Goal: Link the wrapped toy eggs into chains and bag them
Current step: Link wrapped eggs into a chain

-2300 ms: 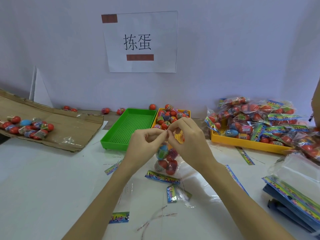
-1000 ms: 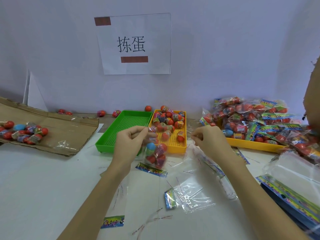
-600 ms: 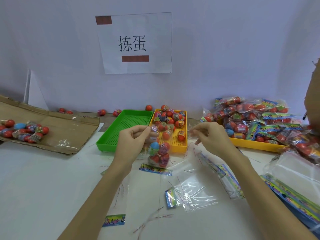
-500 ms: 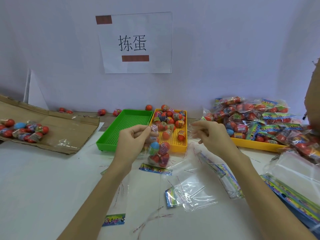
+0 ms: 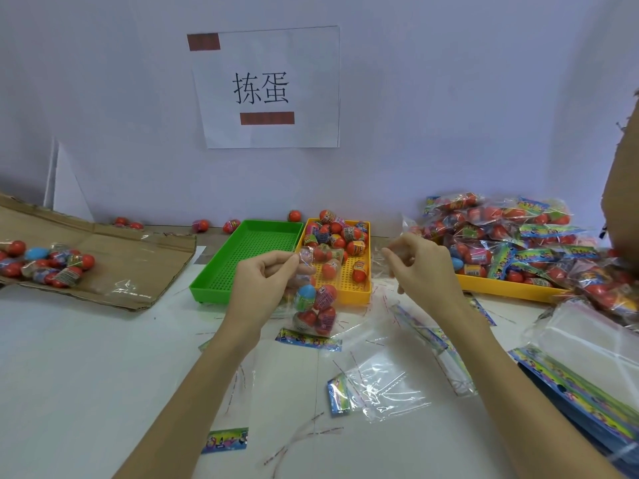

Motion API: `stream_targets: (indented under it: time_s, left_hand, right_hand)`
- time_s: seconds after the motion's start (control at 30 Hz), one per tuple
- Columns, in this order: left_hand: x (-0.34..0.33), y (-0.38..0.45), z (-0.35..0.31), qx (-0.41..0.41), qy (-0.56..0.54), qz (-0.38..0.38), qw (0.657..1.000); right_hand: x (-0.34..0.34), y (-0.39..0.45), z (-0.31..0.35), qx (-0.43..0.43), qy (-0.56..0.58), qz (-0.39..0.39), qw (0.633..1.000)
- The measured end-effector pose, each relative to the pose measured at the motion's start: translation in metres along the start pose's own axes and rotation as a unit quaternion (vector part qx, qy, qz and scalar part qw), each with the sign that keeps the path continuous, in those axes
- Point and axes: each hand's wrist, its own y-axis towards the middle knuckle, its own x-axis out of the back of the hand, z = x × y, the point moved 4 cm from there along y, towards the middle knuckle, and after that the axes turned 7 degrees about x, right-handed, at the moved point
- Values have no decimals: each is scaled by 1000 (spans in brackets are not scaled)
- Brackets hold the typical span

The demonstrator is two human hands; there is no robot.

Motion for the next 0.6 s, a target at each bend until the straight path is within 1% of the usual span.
stream_targets:
  time_s: [0.07, 0.13, 0.2, 0.27, 0.3, 0.37, 0.43, 0.53, 0.6]
  left_hand:
    - [0, 0, 0, 1, 1, 1, 1000]
    - [-1, 0, 0, 5, -6, 6, 1000]
    - [-2, -1, 0, 6, -14, 11, 1000]
    - [-2, -2, -1, 5, -16, 14, 1000]
    - [-2, -2, -1, 4, -17, 16, 1000]
    - [-2, -2, -1, 3, -22, 19, 1000]
    - [-2, -1, -1, 4, -21, 22, 1000]
    - [-1, 0, 1, 20, -12, 37, 999]
    - [-1, 2, 2, 38, -10, 64, 997]
  right_hand:
    - [0, 1, 5, 6, 37, -29, 999]
    - [-1, 1, 14, 14, 63, -34, 997]
    - [-7, -1, 26, 15, 147, 6, 989]
    - [-17, -4, 39, 14, 218, 69, 973]
    - [-22, -6, 44, 17, 215, 97, 972]
    - [-32, -8, 47, 18, 165, 137, 977]
    - [-36, -8, 46, 8, 135, 140, 981]
    - [-34, -8, 36, -21, 174, 140, 975]
    - [-32, -8, 31, -37, 203, 149, 967]
